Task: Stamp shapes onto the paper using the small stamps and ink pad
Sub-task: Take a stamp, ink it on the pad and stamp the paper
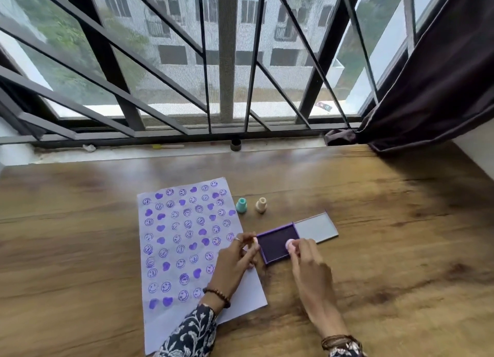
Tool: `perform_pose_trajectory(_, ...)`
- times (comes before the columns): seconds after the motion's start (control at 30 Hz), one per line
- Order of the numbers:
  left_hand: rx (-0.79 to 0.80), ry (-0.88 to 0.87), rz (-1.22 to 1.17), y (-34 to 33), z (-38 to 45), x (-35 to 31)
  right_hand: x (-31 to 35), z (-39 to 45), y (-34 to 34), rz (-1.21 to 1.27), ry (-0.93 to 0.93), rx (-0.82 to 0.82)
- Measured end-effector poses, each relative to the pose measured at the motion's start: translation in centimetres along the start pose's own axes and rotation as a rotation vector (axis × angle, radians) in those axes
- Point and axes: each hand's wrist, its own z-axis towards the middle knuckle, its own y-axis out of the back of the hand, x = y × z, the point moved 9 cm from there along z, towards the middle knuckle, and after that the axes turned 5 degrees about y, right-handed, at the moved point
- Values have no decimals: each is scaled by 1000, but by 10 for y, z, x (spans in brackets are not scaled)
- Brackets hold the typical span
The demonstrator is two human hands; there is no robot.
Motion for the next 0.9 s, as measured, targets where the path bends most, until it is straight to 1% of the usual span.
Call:
perform_pose_trajectory(0.1, 0, -14, 42, -1, 0, -1, 4, 7, -1, -40, 49, 52)
perform_pose_trajectory(0.23, 7, -32, 32, -2, 0, -1, -4, 19, -13, -60, 36, 217)
perform_pose_trajectory(0.5, 8, -57, 6, 0, 0, -7, -15, 56, -43, -207, -91, 573)
perform_pose_trajectory(0.63, 64, 6, -103, 5, 1, -13, -16, 70, -49, -246, -108, 725)
perform_pose_trajectory(0.67, 44, 4, -115, 12, 0, -13, -19, 71, -49, -222, -146, 749)
perform_pose_trajectory(0.73, -49, -34, -92, 35, -7, -12, -23, 70, -44, -147, -229, 750)
perform_pose_trajectory(0.77, -96, -54, -81, 49, -12, -9, -24, 69, -39, -113, -257, 710)
perform_pose_trajectory(0.83, -163, -89, -48, 76, -23, -3, -15, 63, -27, -76, -267, 577)
perform_pose_trajectory(0.9, -183, -105, 23, 95, -34, 2, 1, 47, -18, 34, -293, 425)
